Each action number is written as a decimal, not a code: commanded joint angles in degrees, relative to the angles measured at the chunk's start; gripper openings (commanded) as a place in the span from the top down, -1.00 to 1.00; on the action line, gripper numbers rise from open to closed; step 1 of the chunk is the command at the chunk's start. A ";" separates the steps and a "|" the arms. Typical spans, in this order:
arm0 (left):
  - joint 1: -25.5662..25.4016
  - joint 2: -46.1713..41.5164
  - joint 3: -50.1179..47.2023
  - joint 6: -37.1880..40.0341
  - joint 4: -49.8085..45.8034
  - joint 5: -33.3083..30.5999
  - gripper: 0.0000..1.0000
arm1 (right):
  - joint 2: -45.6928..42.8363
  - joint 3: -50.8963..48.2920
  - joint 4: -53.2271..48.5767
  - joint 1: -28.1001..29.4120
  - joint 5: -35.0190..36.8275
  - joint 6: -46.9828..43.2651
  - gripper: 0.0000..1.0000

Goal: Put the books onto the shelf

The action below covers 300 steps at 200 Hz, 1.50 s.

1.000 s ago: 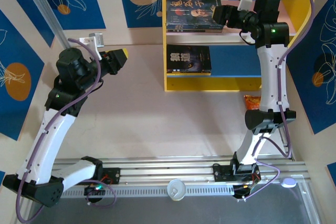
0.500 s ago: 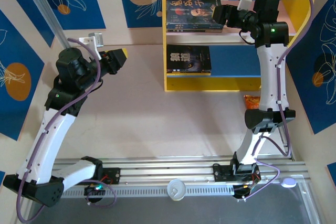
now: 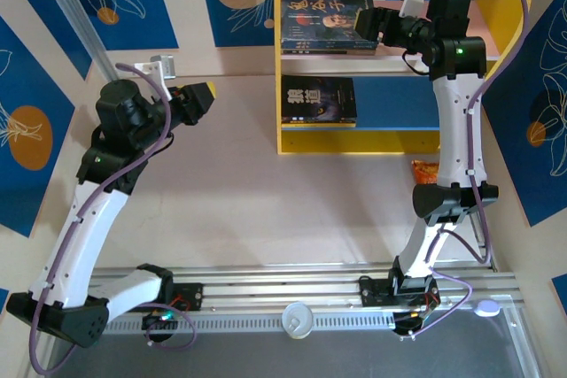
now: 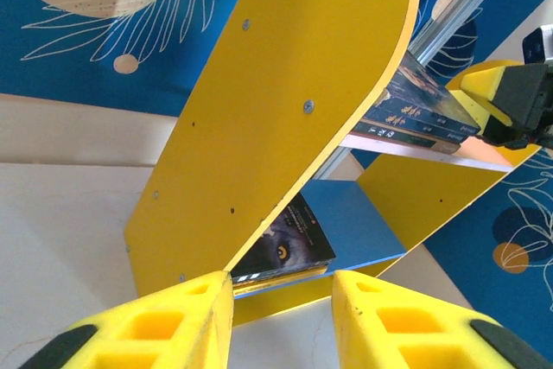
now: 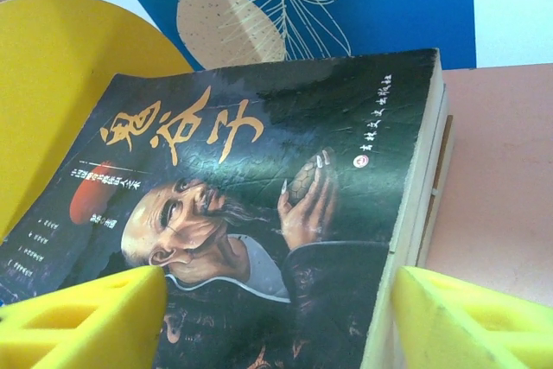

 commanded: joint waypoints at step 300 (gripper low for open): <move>1.19 6.23 -3.15 9.12 -11.29 -12.96 -1.00 | -58.20 -81.95 13.67 -1.24 18.14 4.77 -0.98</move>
